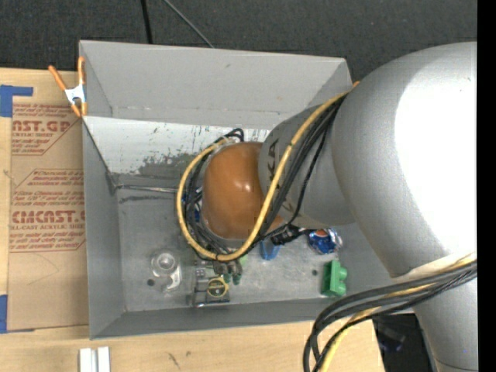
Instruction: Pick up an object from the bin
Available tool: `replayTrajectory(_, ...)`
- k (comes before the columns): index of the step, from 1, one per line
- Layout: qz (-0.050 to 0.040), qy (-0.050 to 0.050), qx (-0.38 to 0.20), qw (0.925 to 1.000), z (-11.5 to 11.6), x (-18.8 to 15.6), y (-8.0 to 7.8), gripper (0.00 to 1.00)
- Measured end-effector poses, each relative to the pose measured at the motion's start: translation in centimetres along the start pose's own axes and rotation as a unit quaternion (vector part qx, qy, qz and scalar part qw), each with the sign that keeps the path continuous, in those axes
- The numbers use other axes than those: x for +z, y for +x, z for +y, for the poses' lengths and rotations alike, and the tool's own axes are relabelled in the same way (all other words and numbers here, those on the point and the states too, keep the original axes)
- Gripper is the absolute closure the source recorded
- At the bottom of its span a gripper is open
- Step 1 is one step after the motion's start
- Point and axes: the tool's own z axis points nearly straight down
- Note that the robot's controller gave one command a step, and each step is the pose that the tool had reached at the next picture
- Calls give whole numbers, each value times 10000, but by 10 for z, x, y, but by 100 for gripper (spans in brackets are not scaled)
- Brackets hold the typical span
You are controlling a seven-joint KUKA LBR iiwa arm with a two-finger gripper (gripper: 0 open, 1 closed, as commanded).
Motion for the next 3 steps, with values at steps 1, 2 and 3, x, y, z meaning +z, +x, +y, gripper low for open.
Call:
replayTrajectory(1,-53,-34,58,10000,26,-11,21,0)
replayTrajectory(2,-27,-31,64,10000,25,-10,22,100)
replayTrajectory(3,-73,-42,137,9999,11,-144,8,100)
